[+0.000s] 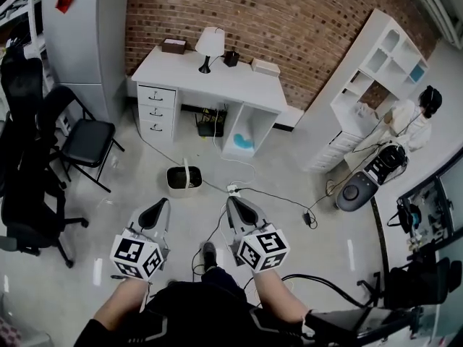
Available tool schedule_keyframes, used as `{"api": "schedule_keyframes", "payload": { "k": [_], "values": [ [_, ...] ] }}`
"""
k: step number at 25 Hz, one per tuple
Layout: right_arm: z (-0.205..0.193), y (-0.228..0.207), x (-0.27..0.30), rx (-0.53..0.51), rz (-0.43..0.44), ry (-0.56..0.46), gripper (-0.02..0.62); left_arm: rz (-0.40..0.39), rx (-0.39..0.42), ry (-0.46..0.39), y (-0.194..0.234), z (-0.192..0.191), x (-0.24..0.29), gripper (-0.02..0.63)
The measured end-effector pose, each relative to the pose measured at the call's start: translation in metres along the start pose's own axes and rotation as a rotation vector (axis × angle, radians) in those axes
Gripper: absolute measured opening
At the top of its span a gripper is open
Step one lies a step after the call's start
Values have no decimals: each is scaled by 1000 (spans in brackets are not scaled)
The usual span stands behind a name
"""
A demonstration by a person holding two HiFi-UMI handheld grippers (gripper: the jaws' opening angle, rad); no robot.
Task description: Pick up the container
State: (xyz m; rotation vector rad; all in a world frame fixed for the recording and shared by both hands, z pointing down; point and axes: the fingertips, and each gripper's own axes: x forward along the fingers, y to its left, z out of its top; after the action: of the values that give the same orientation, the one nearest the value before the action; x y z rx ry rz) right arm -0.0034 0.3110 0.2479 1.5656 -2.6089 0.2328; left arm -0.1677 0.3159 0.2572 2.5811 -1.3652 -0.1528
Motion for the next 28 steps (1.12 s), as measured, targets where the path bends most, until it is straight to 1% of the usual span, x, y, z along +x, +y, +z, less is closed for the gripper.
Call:
{"api": "schedule_keyframes", "payload": {
  "k": [4, 7, 12, 16, 23, 26, 28],
  "values": [
    [-7, -17, 20, 19, 24, 2, 8, 20, 5, 12, 8, -5, 20, 5],
    [-5, -39, 39, 32, 38, -7, 8, 39, 11, 16, 14, -4, 43, 6],
    [10, -79, 73, 28, 74, -24, 8, 69, 32, 16, 22, 3, 91, 6],
    [25, -115, 98, 31, 92, -25, 8, 96, 24, 23, 26, 10, 131, 6],
    [33, -168, 129, 37, 145, -25, 8, 132, 31, 39, 24, 10, 192, 6],
    [32, -193, 139, 38, 152, -18, 8, 127, 31, 50, 16, 7, 221, 6],
    [36, -210, 146, 12, 150, -18, 8, 126, 35, 56, 10, 8, 240, 6]
  ]
}}
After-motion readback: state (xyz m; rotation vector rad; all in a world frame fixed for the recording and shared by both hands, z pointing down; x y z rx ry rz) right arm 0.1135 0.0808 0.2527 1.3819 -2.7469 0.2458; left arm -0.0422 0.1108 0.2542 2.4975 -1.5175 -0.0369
